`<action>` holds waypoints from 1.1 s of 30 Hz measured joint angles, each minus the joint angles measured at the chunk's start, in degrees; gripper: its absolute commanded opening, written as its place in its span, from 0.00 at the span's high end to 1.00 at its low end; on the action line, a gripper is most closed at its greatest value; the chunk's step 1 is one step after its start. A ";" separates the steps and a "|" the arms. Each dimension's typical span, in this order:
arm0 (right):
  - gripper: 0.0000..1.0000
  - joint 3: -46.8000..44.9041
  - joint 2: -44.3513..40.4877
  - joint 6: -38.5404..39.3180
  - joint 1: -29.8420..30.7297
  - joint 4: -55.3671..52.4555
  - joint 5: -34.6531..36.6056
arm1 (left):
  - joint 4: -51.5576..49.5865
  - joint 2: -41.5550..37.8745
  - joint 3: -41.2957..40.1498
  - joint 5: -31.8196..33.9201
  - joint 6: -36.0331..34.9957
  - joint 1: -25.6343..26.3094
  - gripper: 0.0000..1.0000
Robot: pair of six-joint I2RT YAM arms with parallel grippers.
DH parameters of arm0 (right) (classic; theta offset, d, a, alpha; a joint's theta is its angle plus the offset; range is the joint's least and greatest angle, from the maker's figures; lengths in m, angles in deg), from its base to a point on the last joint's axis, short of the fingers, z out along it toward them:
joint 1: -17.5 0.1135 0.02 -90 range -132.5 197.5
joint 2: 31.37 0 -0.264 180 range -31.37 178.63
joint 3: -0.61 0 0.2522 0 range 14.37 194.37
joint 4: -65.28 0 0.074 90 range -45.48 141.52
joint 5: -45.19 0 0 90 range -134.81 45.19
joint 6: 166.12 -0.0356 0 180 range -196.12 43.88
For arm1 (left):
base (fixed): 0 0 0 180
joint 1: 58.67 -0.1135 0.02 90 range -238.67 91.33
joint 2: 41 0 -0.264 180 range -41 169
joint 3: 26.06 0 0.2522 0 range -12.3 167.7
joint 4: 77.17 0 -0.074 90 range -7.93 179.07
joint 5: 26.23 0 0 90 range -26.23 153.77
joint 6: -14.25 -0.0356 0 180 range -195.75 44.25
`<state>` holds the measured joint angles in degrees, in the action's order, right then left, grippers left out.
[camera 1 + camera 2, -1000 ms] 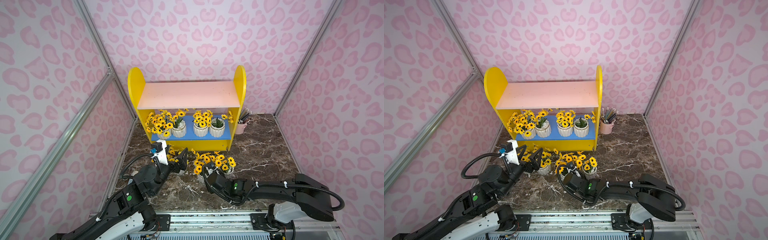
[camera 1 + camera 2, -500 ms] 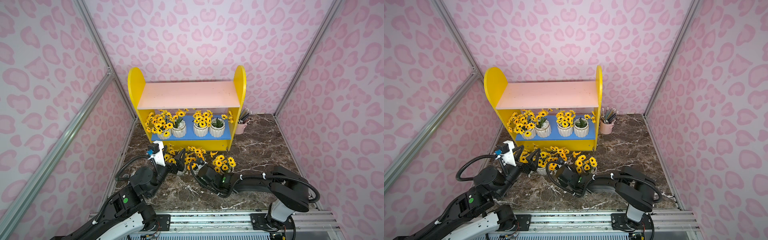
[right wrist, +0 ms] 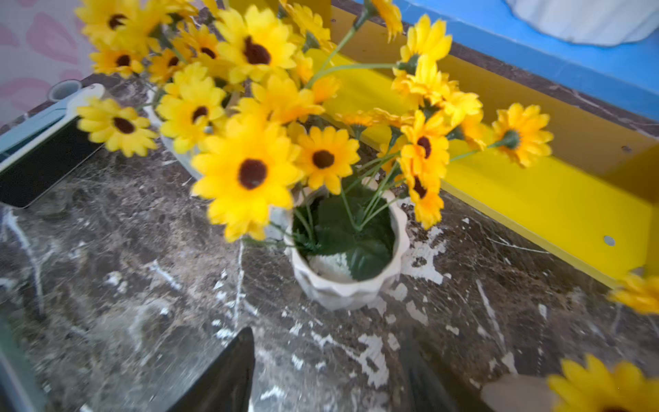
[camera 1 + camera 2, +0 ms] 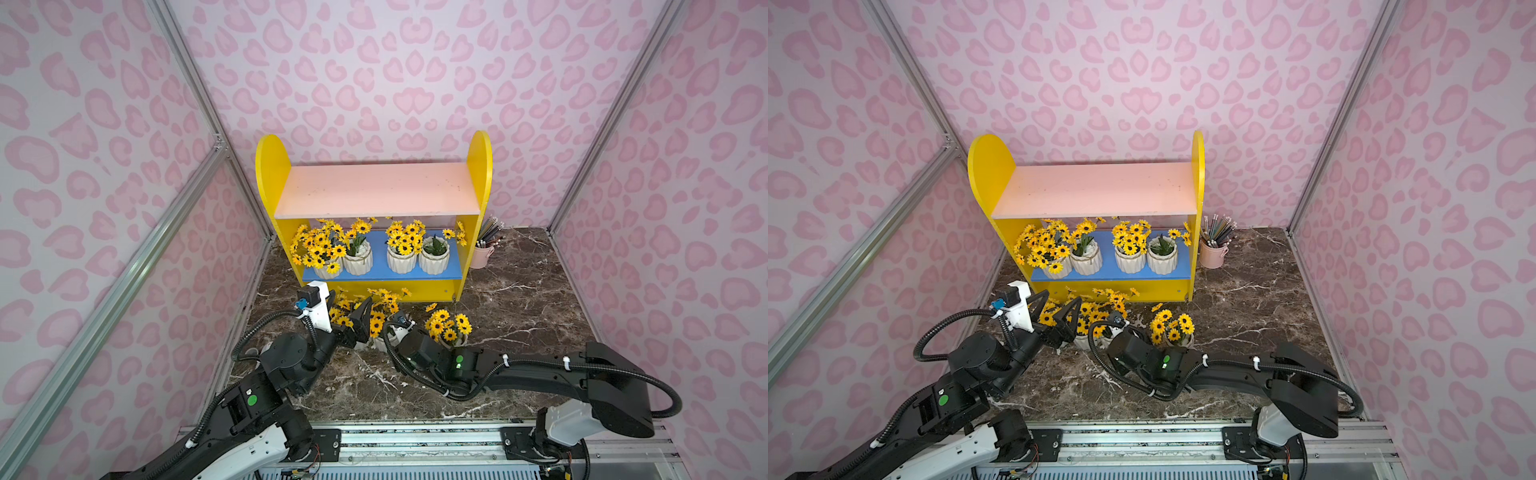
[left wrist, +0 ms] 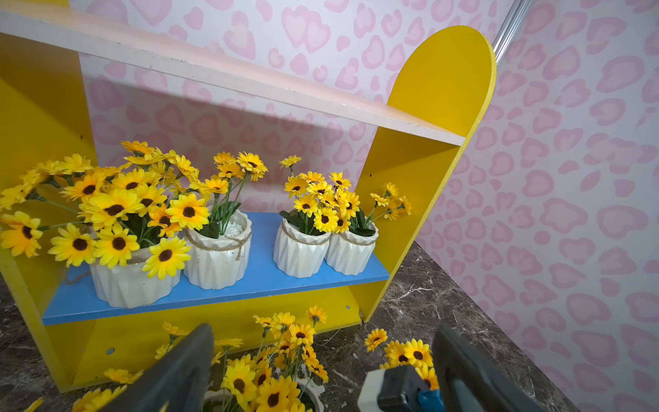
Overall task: Take the sunflower pots off the shelves
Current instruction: Move the sunflower pot to the center of the board.
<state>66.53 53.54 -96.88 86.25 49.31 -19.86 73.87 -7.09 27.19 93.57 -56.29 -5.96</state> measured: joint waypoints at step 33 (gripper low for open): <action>0.02 -21.49 -25.97 -8.63 -21.22 -14.88 -15.21 | 2.78 -0.66 -2.60 -2.80 4.50 0.00 0.03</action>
<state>45.05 27.57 -105.51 65.03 34.42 -35.08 76.64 -7.75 24.59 90.78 -51.79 -5.96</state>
